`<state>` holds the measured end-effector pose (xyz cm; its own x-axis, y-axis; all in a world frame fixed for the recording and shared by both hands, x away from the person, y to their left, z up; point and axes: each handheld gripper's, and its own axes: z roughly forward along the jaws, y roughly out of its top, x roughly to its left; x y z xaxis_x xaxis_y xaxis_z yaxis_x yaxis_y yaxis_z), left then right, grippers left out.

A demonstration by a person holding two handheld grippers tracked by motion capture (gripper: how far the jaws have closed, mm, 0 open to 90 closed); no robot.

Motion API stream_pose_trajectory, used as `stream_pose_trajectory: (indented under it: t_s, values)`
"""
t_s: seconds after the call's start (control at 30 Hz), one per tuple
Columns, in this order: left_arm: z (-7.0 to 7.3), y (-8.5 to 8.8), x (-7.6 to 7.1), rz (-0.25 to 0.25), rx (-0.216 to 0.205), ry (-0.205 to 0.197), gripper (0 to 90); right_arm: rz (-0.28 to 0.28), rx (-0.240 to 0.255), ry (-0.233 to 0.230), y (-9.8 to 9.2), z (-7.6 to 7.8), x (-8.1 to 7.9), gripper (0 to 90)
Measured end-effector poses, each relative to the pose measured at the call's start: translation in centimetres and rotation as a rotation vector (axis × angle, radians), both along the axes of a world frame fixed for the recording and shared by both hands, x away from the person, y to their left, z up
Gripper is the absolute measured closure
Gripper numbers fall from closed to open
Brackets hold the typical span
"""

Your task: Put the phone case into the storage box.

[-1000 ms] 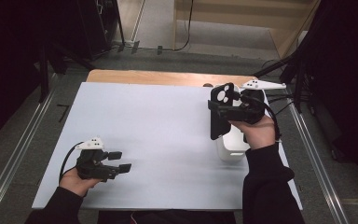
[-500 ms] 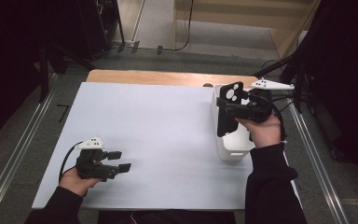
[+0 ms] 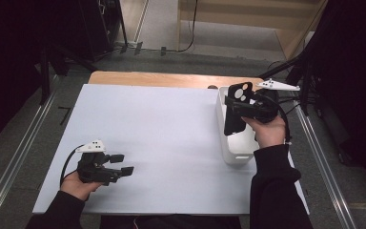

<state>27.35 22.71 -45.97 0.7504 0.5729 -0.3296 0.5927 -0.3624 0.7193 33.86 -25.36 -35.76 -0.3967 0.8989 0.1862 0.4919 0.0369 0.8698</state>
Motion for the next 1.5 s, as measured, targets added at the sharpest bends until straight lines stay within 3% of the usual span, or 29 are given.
stream_pose_trajectory:
  t_s: [0.8, 1.5]
  values:
    - [-0.1, 0.3, 0.2, 0.017, -0.005, 0.005, 28.7, -0.091, -0.018, 0.019, -1.2, -0.9, 4.1, 12.2]
    - [-0.1, 0.3, 0.3, 0.018, -0.002, 0.013, 28.7, -0.135, -0.023, 0.032, -0.9, 0.5, 9.0, 12.3]
